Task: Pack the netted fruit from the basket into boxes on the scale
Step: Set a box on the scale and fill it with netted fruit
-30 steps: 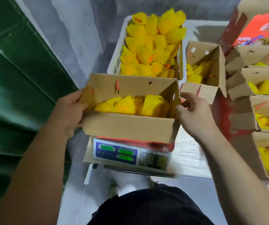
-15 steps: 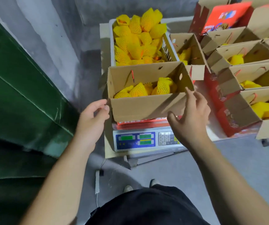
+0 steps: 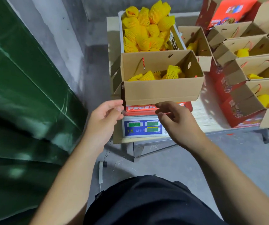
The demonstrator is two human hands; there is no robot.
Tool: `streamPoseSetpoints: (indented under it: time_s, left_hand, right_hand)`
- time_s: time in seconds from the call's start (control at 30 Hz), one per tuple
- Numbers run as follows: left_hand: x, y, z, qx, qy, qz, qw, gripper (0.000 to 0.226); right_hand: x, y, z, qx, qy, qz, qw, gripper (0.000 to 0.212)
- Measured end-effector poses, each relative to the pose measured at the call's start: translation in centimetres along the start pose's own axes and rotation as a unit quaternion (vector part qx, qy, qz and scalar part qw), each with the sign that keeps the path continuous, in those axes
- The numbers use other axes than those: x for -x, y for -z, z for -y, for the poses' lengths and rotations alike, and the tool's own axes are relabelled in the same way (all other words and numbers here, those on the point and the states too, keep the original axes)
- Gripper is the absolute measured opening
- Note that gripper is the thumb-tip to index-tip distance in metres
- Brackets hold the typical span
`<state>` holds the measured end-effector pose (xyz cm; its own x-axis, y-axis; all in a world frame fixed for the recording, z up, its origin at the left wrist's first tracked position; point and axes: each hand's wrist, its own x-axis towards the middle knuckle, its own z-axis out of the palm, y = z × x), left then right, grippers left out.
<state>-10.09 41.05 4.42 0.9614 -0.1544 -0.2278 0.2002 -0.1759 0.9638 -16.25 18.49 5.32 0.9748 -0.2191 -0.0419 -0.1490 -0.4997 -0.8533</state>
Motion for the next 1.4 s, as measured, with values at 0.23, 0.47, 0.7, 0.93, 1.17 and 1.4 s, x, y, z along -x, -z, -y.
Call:
streamPoseSetpoints:
  time_s: [0.23,0.47,0.7,0.93,1.17,1.4]
  left_hand:
    - [1.0,0.1,0.7,-0.009,0.033,0.039,0.999,0.018]
    - [0.3,0.8,0.6,0.008,0.02,0.016,1.0,0.021]
    - [-0.7,0.2,-0.2,0.034,0.0,0.01,0.999,0.023]
    - [-3.1,-2.0,-2.6,0.028,-0.079,0.0,0.996,0.024]
    - [-10.0,-6.6,-8.6,-0.018,-0.164,0.004,0.986,0.031]
    - [-22.4,-10.5,-13.8,-0.118,-0.152,0.018,0.981,0.028]
  right_hand:
    - [-0.2,-0.9,0.3,-0.044,0.003,-0.045,0.998,0.022]
    - [-0.7,-1.5,-0.2,-0.043,-0.006,-0.033,0.999,0.022]
    - [-1.1,-1.4,0.0,-0.041,0.006,-0.028,0.999,0.023]
    - [-3.9,0.8,0.3,-0.071,0.036,-0.056,0.995,0.03]
    - [-14.0,5.8,1.6,-0.107,0.127,-0.083,0.983,0.025]
    - [-28.5,11.8,-0.2,0.043,0.147,-0.021,0.988,0.028]
